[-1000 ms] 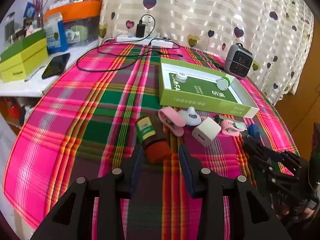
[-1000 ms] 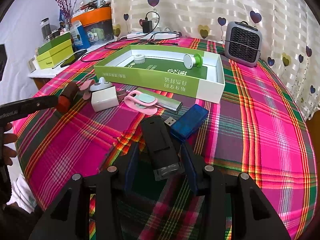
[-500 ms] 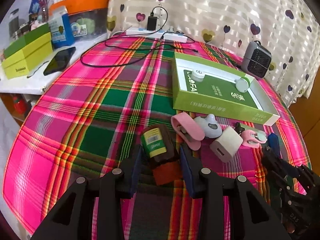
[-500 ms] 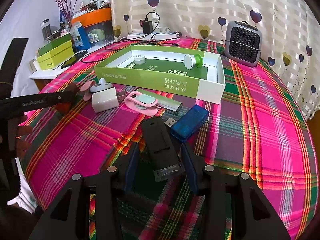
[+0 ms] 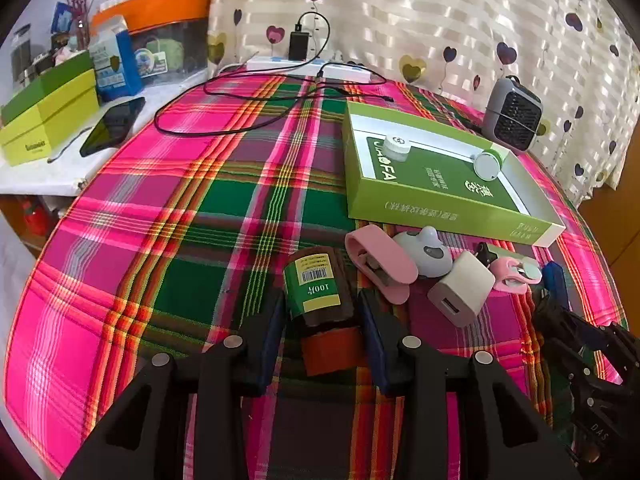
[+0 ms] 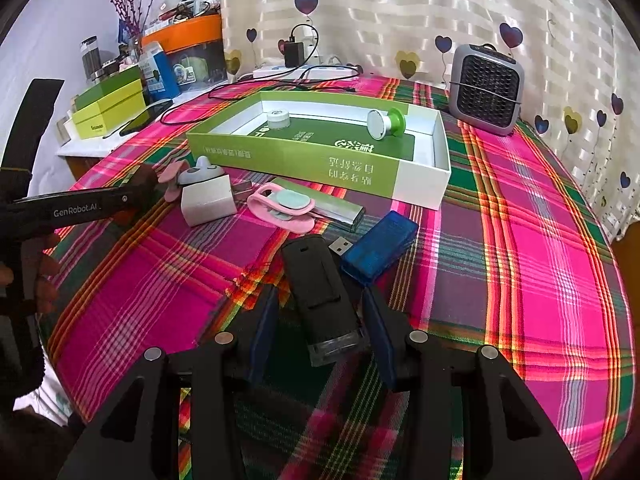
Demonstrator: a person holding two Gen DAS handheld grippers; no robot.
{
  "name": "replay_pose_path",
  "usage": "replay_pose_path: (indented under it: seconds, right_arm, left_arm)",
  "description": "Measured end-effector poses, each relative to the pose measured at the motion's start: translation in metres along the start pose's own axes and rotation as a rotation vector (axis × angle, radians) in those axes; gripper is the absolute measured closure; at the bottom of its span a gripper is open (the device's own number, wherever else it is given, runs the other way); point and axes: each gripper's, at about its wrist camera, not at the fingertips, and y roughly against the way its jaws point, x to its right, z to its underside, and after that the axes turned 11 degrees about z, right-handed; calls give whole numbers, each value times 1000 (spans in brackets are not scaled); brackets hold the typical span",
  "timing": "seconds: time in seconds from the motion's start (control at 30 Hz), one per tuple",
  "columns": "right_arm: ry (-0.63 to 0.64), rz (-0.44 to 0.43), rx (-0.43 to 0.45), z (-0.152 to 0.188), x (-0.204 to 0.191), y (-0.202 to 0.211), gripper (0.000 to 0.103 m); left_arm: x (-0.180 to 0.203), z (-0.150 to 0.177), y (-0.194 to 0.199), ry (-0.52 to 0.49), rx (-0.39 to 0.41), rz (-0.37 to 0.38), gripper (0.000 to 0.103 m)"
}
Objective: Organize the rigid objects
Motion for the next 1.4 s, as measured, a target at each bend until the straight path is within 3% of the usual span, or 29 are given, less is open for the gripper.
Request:
replay_pose_path:
  seconds: [0.43,0.7,1.4]
  right_arm:
    - [-20,-14,3,0,0,1,59]
    - [-27,-21,8,1,2,1,73]
    - [-24,-20,8,2,0,1,75]
  left_arm:
    - [-3,1,2,5,6,24,69]
    - [0,1,3,-16,6,2,72]
    - [1,3,4,-27,7,-2,72]
